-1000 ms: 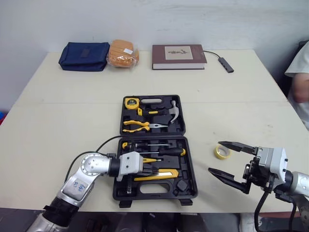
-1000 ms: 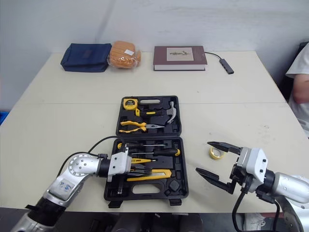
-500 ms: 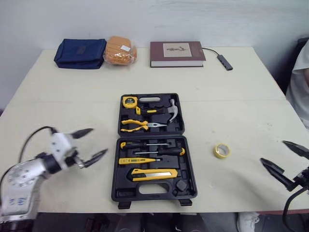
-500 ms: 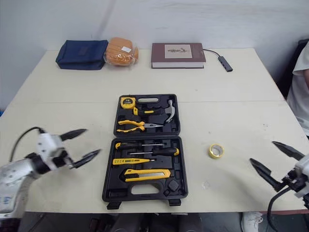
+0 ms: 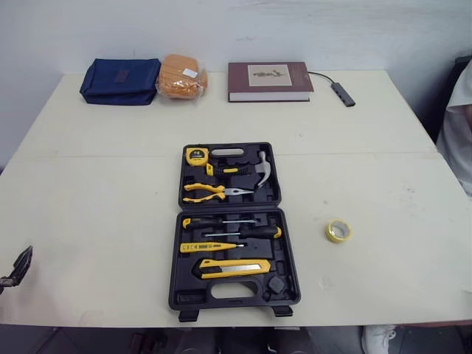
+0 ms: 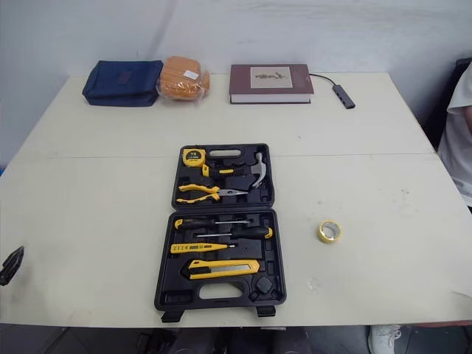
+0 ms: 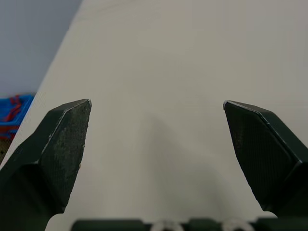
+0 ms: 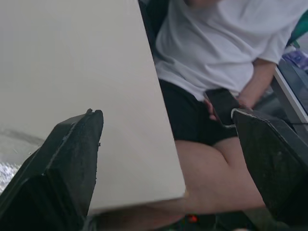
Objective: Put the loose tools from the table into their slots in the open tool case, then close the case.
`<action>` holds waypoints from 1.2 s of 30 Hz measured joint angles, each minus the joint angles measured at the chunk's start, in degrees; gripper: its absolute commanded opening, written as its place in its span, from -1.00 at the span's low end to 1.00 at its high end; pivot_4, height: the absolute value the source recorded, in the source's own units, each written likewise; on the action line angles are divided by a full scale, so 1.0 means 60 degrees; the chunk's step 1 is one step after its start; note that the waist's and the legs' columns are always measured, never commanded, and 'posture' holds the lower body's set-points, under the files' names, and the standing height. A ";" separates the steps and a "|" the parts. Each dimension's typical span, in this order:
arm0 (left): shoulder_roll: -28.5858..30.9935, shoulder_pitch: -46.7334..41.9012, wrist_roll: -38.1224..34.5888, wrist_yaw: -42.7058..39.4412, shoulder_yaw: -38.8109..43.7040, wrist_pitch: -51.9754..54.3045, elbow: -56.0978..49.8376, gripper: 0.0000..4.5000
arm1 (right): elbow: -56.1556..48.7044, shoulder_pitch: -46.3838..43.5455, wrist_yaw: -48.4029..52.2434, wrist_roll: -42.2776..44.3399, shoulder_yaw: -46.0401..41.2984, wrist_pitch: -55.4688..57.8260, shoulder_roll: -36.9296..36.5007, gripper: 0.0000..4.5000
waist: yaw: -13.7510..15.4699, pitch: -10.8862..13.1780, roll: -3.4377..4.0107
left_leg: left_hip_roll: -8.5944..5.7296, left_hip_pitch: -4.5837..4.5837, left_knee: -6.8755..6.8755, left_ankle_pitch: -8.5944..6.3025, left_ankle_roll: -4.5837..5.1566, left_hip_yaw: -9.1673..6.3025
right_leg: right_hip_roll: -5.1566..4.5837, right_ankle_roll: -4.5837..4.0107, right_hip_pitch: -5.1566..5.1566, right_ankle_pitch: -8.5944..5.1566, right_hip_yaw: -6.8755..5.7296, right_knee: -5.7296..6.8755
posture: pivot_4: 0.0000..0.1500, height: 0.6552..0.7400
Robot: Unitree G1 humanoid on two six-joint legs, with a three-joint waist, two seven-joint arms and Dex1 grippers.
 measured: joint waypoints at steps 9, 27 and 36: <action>-0.0366 -0.1051 -0.0411 0.0180 -0.0947 0.0883 -0.1584 0.97 | -0.0529 -0.1307 -0.0718 0.0011 0.0761 -0.0079 0.0001 1.00 | -0.0171 -0.0008 0.0012 | 0.0000 -0.0003 0.0011 0.0027 -0.0032 0.0002 | -0.0001 -0.0008 -0.0002 0.0007 -0.0001 0.0014 | 1.00 1.00; -0.0484 -0.4048 -0.1561 -0.1991 -0.5232 0.3129 -0.5329 0.97 | -0.7259 -0.1619 0.0967 0.1501 0.2851 0.6593 -0.2815 1.00 | -0.0096 -0.0003 0.0006 | 0.0003 -0.0033 0.0033 0.0071 0.0014 0.0001 | 0.0045 0.0020 -0.0003 0.0029 -0.0016 0.0019 | 1.00 1.00; -0.0784 -0.4502 -0.2093 -0.3284 -0.7253 0.3870 -0.6877 0.97 | -0.7449 -0.2789 0.3702 0.2590 0.3740 1.0032 -0.5744 1.00 | 0.0040 0.0017 -0.0010 | 0.0001 -0.0070 0.0120 0.0086 0.0050 -0.0002 | 0.0039 0.0035 0.0003 0.0037 -0.0019 0.0012 | 1.00 1.00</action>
